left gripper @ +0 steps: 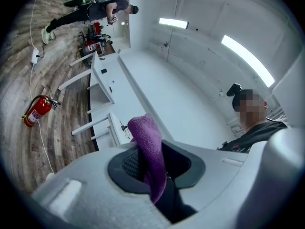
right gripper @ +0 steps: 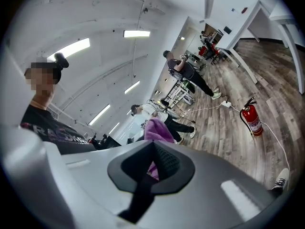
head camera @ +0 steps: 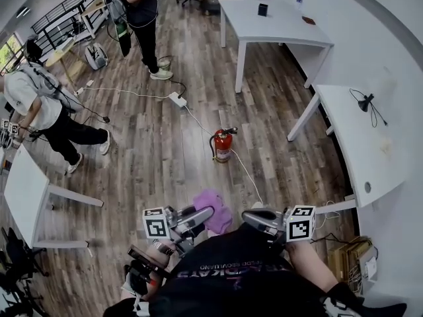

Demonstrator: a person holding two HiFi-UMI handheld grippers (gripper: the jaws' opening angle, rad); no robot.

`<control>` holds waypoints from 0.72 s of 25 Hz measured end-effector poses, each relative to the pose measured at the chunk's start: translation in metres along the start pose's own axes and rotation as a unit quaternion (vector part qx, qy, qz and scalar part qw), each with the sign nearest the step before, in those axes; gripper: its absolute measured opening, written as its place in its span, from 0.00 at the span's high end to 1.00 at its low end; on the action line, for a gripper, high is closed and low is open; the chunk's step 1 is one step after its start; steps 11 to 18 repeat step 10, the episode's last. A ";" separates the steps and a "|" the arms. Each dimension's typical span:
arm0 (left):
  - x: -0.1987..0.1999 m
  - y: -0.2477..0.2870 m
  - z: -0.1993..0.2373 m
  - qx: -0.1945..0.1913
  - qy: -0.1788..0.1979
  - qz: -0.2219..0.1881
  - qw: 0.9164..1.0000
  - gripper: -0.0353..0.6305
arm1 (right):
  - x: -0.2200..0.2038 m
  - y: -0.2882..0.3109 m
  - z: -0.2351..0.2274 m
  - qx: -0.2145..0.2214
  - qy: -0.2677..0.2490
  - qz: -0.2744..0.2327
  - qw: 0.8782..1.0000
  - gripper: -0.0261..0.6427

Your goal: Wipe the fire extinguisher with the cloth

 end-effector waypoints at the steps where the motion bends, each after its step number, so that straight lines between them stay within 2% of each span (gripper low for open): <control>1: -0.001 -0.001 0.000 0.000 -0.001 0.002 1.000 0.84 | 0.001 0.002 0.000 0.000 0.001 0.001 1.000 0.96; 7: 0.014 -0.013 0.002 0.006 0.005 -0.022 1.000 0.84 | 0.001 0.013 -0.002 0.007 -0.004 0.016 1.000 0.96; 18: 0.016 -0.013 0.003 0.006 0.004 -0.016 1.000 0.84 | 0.003 0.017 -0.002 0.006 0.000 0.019 1.000 0.96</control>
Point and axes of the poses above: the fingertips, and each gripper's own axes: y forward along the fingers, z to its left, x out of its top, the point moved 1 cm from there along -y, backward along the fingers, and after that the axes turned 2 degrees about -z, right-handed, at the moved point
